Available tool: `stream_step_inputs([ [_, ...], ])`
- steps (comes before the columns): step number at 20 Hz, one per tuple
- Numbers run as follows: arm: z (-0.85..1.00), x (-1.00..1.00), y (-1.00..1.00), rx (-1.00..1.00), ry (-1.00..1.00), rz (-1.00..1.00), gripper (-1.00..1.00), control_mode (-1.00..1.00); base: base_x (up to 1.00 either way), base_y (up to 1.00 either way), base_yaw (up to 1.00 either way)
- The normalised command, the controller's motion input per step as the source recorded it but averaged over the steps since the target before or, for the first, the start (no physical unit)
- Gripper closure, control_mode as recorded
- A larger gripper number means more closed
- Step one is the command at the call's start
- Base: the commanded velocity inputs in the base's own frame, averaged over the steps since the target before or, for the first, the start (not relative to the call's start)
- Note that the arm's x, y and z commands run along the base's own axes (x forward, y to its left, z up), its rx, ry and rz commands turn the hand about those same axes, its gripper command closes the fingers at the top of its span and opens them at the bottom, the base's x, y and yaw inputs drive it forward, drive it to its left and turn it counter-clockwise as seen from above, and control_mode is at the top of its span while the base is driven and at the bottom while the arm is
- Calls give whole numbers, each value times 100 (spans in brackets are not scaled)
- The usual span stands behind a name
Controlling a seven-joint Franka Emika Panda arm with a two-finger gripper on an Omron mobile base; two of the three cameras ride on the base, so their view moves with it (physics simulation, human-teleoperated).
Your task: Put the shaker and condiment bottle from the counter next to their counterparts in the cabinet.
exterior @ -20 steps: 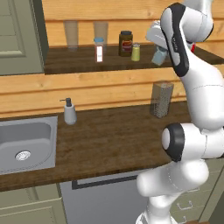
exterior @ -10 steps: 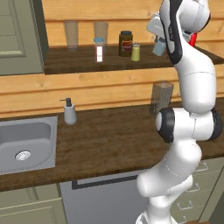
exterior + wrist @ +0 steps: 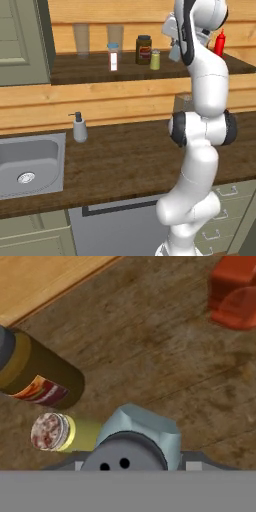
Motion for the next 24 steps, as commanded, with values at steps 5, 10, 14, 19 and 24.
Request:
stream_step_inputs([
  [5, -1, 58, 1, 0, 22, 0, 100, -100, 0, 0, 0],
  [10, -1, 15, 0, 0, 10, 0, 100, -100, 0, 0, 0],
  [14, 0, 8, -2, 0, 6, 0, 100, -100, 0, 0, 0],
  [19, 3, 77, -19, 0, 38, 0, 100, -100, 0, 0, 0],
  [24, 1, 40, 0, 0, 21, 0, 100, -100, 0, 0, 0],
])
